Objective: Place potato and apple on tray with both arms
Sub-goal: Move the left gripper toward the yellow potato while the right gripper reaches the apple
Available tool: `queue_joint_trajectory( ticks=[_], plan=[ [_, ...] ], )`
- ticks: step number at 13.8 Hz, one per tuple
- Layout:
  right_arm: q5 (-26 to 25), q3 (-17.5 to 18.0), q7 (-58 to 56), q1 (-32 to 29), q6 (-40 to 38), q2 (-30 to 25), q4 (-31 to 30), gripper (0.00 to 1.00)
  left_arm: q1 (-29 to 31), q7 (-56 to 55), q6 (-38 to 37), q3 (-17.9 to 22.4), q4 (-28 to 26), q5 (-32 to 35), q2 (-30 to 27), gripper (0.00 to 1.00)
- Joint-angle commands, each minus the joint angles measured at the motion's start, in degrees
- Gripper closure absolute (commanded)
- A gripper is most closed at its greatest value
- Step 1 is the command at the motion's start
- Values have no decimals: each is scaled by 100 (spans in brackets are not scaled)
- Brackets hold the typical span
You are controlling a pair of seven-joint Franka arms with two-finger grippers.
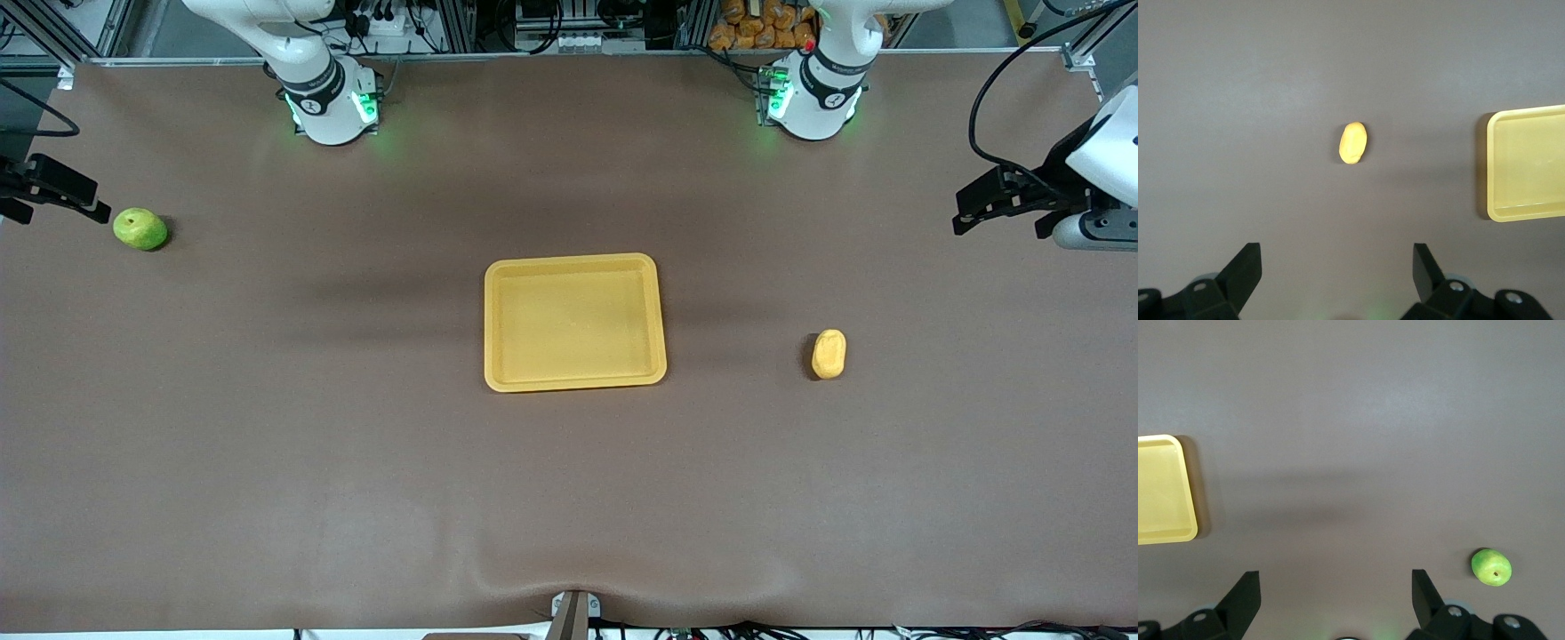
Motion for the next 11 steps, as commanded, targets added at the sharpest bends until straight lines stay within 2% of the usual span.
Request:
queue_joint_trajectory(
  ticks=[1,11],
  plan=[
    [-64,-16,-57,-6,-32,-75,-48,0,11,92,-54,-12,-13,112,-19,0],
    [-73,-33,-66,-138,-111,83,-74,0,-7,92,-124,-29,31,112,-10,0]
  ],
)
